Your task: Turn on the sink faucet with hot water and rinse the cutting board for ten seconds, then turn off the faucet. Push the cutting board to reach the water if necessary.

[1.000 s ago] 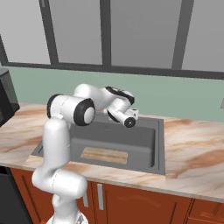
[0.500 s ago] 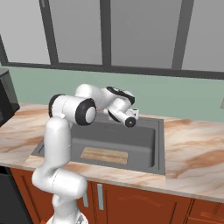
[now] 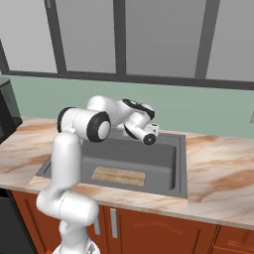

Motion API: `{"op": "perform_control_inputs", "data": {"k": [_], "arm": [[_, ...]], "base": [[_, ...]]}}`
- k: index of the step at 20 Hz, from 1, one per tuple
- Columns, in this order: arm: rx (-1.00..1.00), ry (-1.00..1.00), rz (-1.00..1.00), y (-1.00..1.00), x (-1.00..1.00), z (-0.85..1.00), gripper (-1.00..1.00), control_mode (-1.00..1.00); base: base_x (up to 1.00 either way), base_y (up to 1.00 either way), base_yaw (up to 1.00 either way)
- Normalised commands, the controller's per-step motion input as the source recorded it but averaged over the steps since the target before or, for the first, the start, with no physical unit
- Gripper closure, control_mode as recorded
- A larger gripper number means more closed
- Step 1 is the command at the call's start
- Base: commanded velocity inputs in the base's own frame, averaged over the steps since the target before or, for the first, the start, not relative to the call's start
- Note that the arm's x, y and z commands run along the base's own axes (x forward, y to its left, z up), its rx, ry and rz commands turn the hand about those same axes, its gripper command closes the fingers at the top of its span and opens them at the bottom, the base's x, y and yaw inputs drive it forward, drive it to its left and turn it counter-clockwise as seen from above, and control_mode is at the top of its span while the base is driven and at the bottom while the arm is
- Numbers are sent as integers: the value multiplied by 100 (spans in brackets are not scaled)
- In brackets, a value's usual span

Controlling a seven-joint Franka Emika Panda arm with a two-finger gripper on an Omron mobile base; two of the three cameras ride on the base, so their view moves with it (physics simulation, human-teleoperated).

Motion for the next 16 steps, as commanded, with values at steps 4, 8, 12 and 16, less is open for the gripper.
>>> {"op": "perform_control_inputs", "data": {"k": [4,8,12,16], "arm": [[0,0,0,-3,12,-12,-100,-100],[0,0,0,0,15,-9,-100,-100],[0,0,0,0,8,-4,-100,-100],[0,0,0,0,14,-1,-100,-100]], "base": [[0,0,0],[0,0,0],[0,0,0],[0,0,0]]}}
